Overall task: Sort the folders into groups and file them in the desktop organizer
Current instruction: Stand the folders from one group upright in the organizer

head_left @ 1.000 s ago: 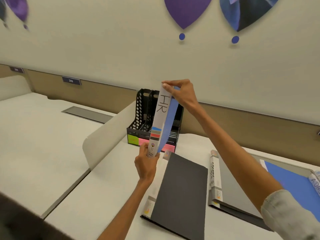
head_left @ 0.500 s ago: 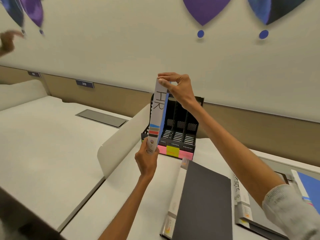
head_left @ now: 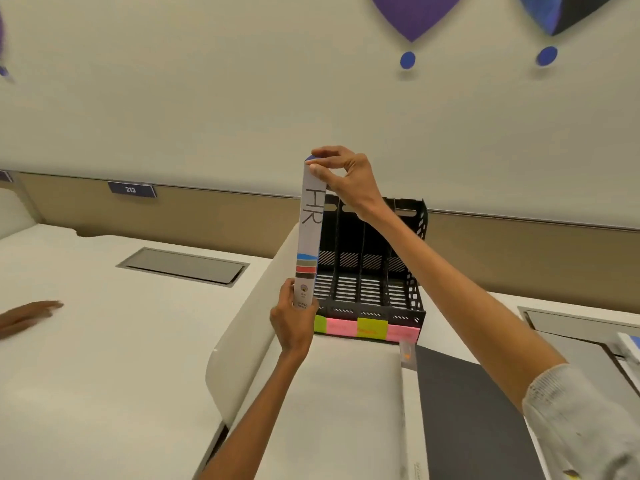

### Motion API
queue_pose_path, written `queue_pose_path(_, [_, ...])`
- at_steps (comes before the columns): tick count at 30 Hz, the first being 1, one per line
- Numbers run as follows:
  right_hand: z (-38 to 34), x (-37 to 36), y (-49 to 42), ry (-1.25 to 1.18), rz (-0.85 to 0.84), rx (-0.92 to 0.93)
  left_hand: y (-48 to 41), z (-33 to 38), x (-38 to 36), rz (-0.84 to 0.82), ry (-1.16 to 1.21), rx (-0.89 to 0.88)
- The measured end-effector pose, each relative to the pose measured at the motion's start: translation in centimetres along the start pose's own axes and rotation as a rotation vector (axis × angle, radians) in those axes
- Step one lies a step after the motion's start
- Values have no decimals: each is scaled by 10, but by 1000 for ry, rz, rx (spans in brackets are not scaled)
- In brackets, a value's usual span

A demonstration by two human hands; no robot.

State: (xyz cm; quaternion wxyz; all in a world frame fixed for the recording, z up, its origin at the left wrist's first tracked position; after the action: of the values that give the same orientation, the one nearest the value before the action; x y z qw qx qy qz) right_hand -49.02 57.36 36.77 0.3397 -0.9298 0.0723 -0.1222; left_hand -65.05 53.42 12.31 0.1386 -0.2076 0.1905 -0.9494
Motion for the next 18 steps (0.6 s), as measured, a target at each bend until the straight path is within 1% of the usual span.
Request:
queue_pose_path(5, [34, 0, -17, 86, 107, -15, -33, -20, -28, -93, 17, -1])
queue_pose_path(8, [57, -1, -20, 75, 133, -73, -43, -31, -43, -135, 35, 5])
queue_pose_path(11, [80, -1, -17, 49, 163, -112, -50, -47, -60, -196, 86, 53])
queue_pose_path(14, [83, -16, -17, 85, 137, -63, -58, -57, -73, -262, 106, 90])
queue_pose_path(18, [78, -32, -22, 138, 92, -9, -62, -73, -86, -424, 138, 103])
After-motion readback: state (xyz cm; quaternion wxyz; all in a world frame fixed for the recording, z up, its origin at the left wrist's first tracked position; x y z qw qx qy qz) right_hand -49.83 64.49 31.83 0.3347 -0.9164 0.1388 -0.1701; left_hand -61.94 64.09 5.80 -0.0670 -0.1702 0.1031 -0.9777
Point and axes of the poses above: each hand's wrist, its own y-axis away from the middle knuckle, its own x-axis out of the back of the hand, z = x × y, the point moved 9 cm from there along -y, towards the middle knuckle, and after that the axes turned 6 degrees about -y, right-handed, at the moved point
